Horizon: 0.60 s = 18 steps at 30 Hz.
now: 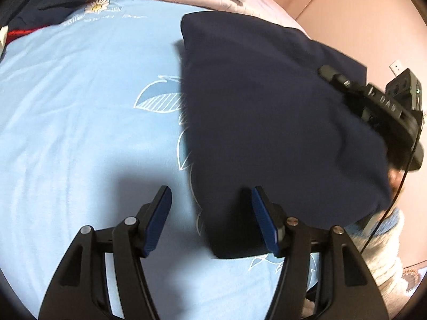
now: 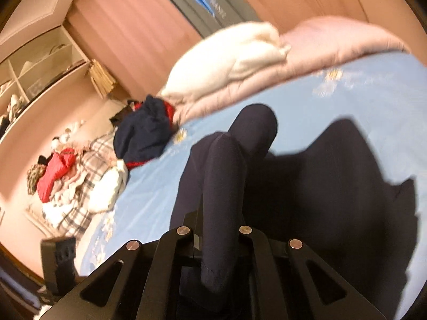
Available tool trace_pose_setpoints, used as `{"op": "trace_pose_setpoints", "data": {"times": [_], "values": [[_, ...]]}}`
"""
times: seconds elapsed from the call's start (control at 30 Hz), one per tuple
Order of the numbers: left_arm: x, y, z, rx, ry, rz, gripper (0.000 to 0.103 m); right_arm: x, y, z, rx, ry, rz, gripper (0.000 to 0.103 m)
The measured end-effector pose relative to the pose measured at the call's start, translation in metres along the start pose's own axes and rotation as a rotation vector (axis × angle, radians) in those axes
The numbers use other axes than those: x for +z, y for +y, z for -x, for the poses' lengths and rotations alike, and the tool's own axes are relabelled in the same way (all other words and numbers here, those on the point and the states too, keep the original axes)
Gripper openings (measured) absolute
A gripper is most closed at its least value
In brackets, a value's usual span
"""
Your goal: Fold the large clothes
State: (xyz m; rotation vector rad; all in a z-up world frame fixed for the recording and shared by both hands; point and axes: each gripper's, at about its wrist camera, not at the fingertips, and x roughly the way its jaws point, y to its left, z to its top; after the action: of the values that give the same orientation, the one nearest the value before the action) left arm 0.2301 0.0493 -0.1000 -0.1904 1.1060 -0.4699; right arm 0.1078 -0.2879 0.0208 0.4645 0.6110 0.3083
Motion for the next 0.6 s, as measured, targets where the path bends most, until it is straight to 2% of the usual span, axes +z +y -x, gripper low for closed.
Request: {"op": "trace_pose_setpoints", "data": {"times": [0.1,0.23,0.43,0.53,0.6], "values": [[-0.001,-0.008,-0.002,-0.012,0.002,-0.013,0.062,0.016,-0.019,0.010,-0.027,-0.009,-0.007,0.008],[0.010,-0.023,-0.015,-0.028,0.005,-0.046,0.062,0.019,-0.047,0.011,-0.091,0.008,-0.023,0.008],[0.018,-0.050,-0.028,-0.047,0.005,-0.112,0.062,0.010,-0.106,-0.004,-0.116,0.051,-0.155,0.008],[0.021,-0.066,-0.041,-0.030,0.015,-0.165,0.063,-0.001,-0.128,-0.018,-0.128,0.090,-0.203,0.008],[0.027,-0.075,-0.052,0.003,0.023,-0.193,0.066,-0.005,-0.135,-0.021,-0.120,0.108,-0.228,0.009]]}}
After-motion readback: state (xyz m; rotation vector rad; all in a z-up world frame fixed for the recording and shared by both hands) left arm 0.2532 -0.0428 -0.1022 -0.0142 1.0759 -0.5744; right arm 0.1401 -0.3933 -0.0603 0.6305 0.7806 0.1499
